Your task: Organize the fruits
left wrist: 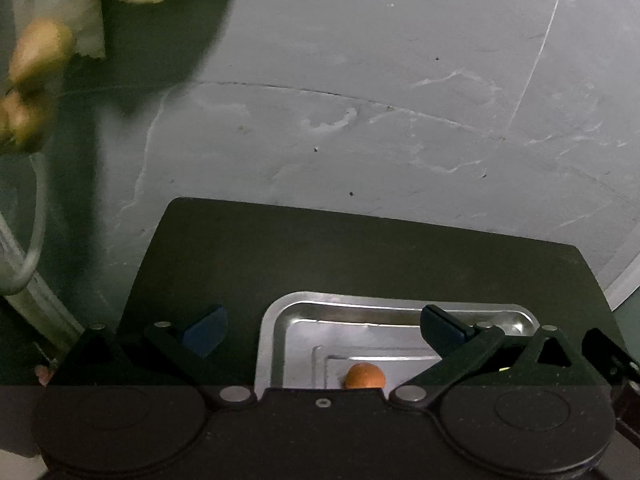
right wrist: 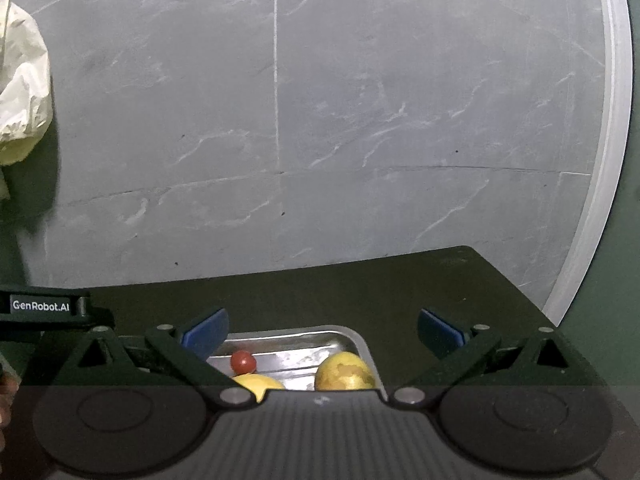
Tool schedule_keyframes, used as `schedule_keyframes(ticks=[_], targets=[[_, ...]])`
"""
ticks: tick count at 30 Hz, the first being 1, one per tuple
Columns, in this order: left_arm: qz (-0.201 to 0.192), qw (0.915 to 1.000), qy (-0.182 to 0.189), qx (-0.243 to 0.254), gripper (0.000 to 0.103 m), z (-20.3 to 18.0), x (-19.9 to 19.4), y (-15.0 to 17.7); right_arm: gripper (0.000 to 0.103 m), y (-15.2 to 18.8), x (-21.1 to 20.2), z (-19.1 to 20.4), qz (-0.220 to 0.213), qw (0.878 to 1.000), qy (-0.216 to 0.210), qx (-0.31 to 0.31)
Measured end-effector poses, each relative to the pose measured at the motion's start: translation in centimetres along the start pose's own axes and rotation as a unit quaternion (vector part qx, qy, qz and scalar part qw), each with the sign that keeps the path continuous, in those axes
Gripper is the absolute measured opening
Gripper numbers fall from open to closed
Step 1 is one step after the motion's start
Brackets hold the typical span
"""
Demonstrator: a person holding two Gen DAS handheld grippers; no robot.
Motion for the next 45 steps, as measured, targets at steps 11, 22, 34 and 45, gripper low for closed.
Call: schedule_keyframes(ticks=[11, 22, 34, 45], targets=[[0.013, 0.9999, 0.004, 0.000, 0.102, -0.1, -0.2, 1.0, 0.103, 0.8, -0.5, 1.1, 0.015, 1.000, -0.014, -0.019], [0.032, 0.9992, 0.013, 0.019, 0.102, -0.4, -1.0, 2.2, 0.103, 1.6, -1.0, 1.4, 0.021, 1.000, -0.015, -0.018], [0.047, 0.9982, 0.014, 0.034, 0.102, -0.6, -1.3, 2.8, 0.103, 2.2, -1.2, 0.4, 0.030, 1.000, -0.009, -0.004], [0.042, 0.9983, -0.039, 0.016, 0.102, -1.0, -2.3, 2.8, 0.103, 2.0, -0.2, -1.1, 0.040, 0.998, -0.053, -0.008]])
Point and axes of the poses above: each gripper's, at about its wrist camera, not at the fingertips, and x roughly the way its jaws point, z to its left, y to its underside, the point moved 3 cm from there along x, roughly the way its jaws point, and after that the axes turned 6 degrees about x, right-handed, at the moved point
